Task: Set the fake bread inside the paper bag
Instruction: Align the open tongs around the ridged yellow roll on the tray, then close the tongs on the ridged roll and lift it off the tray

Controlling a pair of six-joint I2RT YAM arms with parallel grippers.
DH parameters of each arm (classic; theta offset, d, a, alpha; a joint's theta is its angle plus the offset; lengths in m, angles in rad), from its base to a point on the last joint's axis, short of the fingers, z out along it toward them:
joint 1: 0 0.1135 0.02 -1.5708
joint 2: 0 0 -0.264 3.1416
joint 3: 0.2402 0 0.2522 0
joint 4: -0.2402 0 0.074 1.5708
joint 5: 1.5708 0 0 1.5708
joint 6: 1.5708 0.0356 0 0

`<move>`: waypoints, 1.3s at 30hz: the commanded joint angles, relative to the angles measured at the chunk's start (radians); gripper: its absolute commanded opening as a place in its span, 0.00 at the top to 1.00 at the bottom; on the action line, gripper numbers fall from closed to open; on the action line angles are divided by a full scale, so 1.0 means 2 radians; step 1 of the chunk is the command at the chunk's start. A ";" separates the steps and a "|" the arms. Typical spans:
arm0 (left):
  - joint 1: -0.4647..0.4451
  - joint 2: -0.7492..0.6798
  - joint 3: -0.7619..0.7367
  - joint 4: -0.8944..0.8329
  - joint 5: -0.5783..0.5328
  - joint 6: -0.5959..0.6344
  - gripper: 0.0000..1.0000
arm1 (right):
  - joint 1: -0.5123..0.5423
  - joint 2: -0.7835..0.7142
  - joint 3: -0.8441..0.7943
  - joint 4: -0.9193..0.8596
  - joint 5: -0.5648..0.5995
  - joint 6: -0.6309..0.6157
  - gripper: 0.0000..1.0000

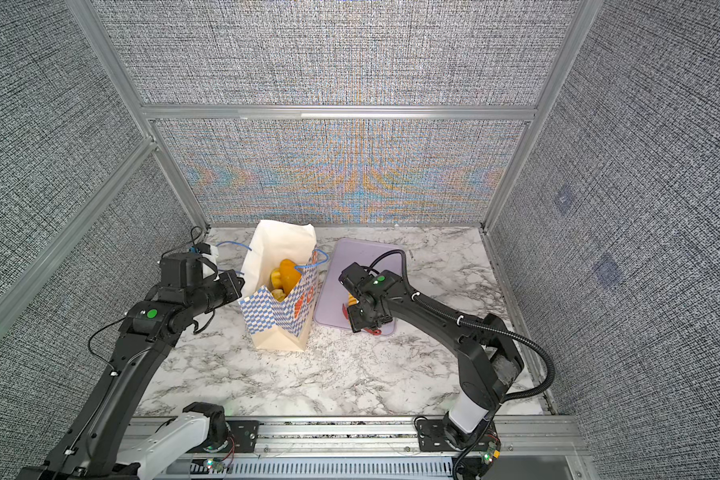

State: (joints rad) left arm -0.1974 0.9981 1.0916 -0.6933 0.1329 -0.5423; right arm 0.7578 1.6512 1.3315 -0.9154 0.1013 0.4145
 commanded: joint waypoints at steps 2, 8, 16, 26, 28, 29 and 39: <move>0.000 0.002 0.001 -0.002 0.000 0.005 1.00 | 0.001 0.002 0.004 -0.002 0.016 0.004 0.36; 0.000 0.004 0.003 -0.002 0.000 0.006 1.00 | 0.001 0.001 0.004 -0.006 0.021 0.004 0.44; 0.000 0.005 0.005 -0.003 0.000 0.006 1.00 | 0.000 0.001 0.003 -0.009 0.029 0.005 0.49; 0.000 0.003 0.006 -0.004 -0.001 0.006 1.00 | -0.005 -0.024 0.011 -0.015 0.033 0.000 0.54; 0.000 0.003 0.006 -0.004 -0.001 0.006 1.00 | -0.008 -0.031 0.014 -0.017 0.032 0.000 0.55; 0.000 0.001 0.006 -0.005 -0.002 0.006 1.00 | -0.009 -0.035 0.015 -0.017 0.032 -0.001 0.55; 0.000 -0.004 0.006 -0.008 -0.003 0.007 1.00 | -0.035 -0.074 0.031 -0.029 0.025 -0.013 0.56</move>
State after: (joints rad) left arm -0.1974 0.9928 1.0973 -0.6922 0.1310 -0.5419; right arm 0.6983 1.5208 1.3804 -0.9668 0.1513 0.4030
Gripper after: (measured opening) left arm 0.048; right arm 0.442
